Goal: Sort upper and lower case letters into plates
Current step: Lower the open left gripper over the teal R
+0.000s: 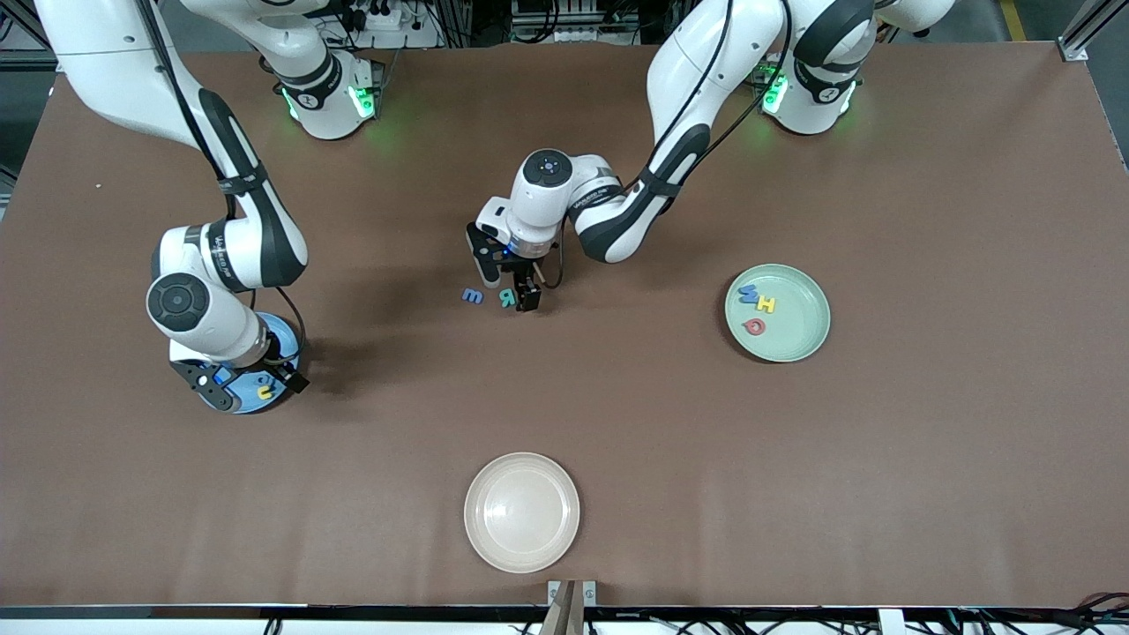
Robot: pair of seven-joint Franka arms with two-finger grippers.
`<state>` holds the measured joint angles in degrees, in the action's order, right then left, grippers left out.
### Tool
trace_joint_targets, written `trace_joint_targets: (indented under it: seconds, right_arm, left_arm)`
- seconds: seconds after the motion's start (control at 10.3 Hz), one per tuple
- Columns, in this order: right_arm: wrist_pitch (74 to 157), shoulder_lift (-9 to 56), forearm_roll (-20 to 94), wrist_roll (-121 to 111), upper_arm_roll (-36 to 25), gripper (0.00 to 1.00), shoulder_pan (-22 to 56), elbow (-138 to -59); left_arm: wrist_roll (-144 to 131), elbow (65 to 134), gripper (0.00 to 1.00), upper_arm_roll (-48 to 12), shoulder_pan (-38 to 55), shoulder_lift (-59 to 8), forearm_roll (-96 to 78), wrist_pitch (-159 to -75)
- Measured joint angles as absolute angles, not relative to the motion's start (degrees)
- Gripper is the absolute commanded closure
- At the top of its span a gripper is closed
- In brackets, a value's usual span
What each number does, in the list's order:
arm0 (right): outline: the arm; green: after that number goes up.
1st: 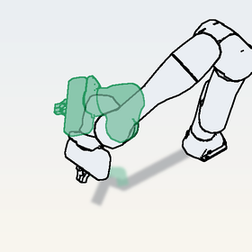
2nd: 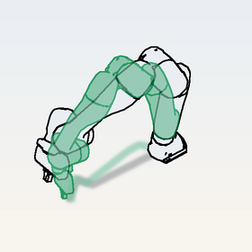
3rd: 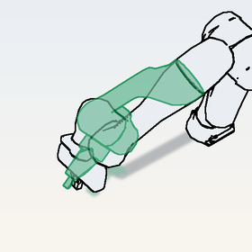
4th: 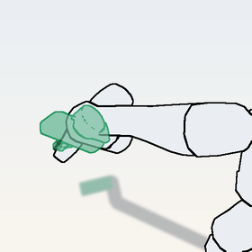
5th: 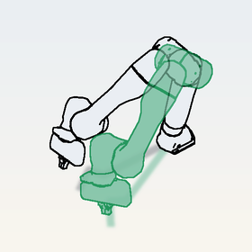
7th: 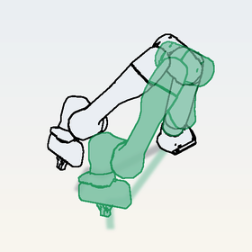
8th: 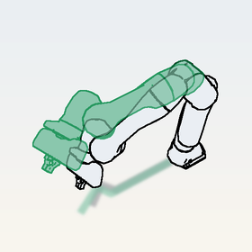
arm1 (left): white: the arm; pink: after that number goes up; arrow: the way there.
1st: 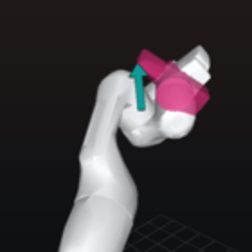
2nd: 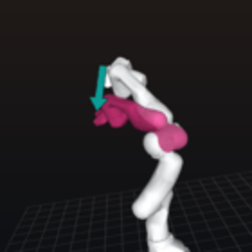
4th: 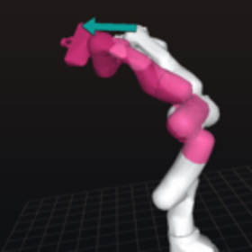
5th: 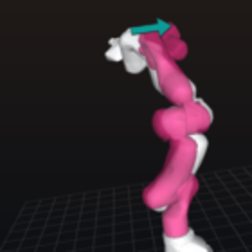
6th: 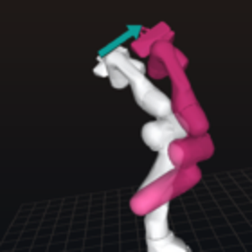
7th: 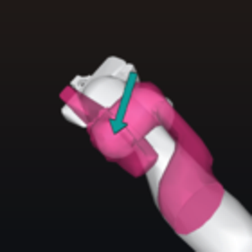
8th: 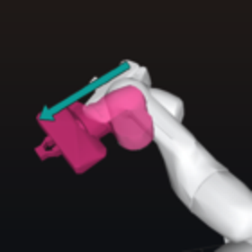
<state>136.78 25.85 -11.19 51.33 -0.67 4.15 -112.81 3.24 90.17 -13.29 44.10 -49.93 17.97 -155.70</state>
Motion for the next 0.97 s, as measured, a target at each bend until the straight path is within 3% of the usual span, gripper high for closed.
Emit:
trace_joint_targets:
  seconds: [0.97]
  right_arm:
    - [136.8,25.9,-11.2,51.3,-0.7,0.0,4.2,-112.6]
  left_arm:
    - [2.9,87.4,0.0,-13.6,43.7,-51.8,16.8,-155.7]
